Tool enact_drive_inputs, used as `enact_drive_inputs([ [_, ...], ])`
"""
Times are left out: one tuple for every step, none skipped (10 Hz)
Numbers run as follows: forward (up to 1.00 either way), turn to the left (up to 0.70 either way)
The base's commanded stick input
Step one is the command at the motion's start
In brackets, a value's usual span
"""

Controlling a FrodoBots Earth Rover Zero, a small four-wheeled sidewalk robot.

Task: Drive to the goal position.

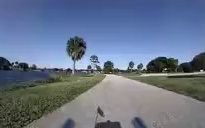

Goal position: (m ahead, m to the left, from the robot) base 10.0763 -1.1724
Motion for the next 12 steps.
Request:
enact_drive_inputs([
  [0.70, 0.00],
  [0.70, 0.00],
  [0.70, 0.00],
  [0.70, 0.00],
  [0.70, 0.00],
  [0.70, 0.00],
  [0.70, 0.00],
  [0.70, 0.00],
  [0.70, 0.00],
  [0.70, 0.00],
  [0.70, 0.00],
  [0.70, 0.00],
])
